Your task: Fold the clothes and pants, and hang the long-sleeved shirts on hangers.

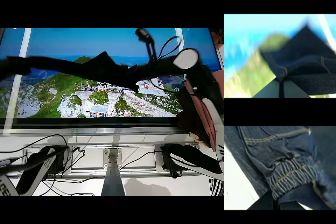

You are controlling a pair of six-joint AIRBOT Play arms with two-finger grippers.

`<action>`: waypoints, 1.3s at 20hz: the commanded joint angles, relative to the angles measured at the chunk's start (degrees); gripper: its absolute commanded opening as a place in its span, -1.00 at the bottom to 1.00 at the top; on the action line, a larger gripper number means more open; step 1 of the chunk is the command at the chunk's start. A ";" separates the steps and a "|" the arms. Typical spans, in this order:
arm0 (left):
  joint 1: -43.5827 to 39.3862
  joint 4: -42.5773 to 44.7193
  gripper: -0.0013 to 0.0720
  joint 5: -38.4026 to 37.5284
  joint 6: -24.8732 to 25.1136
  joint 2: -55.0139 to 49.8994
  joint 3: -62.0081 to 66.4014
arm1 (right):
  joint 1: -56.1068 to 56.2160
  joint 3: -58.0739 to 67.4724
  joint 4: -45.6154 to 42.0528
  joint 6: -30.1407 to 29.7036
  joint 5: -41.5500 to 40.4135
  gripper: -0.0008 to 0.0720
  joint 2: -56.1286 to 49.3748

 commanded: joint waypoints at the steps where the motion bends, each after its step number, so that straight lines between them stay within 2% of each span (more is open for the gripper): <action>1: 0.07 -2.84 -0.91 5.33 0.04 7.93 5.60 | -0.07 7.30 -3.72 5.46 -1.79 -0.89 6.88; 5: 0.07 -2.80 -0.91 7.85 0.04 19.47 5.57 | -0.07 8.59 -1.36 10.27 -0.48 -0.89 17.42; 9: 0.09 -1.86 -0.92 9.79 0.02 29.73 5.57 | 1.44 8.33 2.49 19.63 5.73 -0.89 23.80; 12: 0.09 -0.22 -0.92 7.98 -4.39 30.95 4.13 | 5.55 4.37 2.38 24.37 5.03 -0.89 25.33; 14: 0.09 -1.33 -0.92 2.80 -6.03 27.93 0.81 | 8.07 -1.79 2.23 25.99 1.38 -0.89 25.33; 16: 0.04 -4.37 -0.92 0.81 -5.90 23.23 -4.63 | 9.20 -10.10 1.01 27.78 -5.64 -0.89 25.27; 19: -0.98 -8.55 -0.92 0.98 -1.40 14.56 -10.45 | 8.33 -20.48 -6.23 29.99 -17.16 -0.89 23.71; 23: -10.29 -8.35 -0.92 2.10 0.07 1.25 -11.34 | 4.44 -25.77 -11.61 30.27 -25.49 -0.89 17.07; 26: -20.28 -8.31 -0.92 9.92 -0.02 -6.78 -11.34 | -0.66 -25.79 -12.33 30.99 -29.62 -0.89 10.16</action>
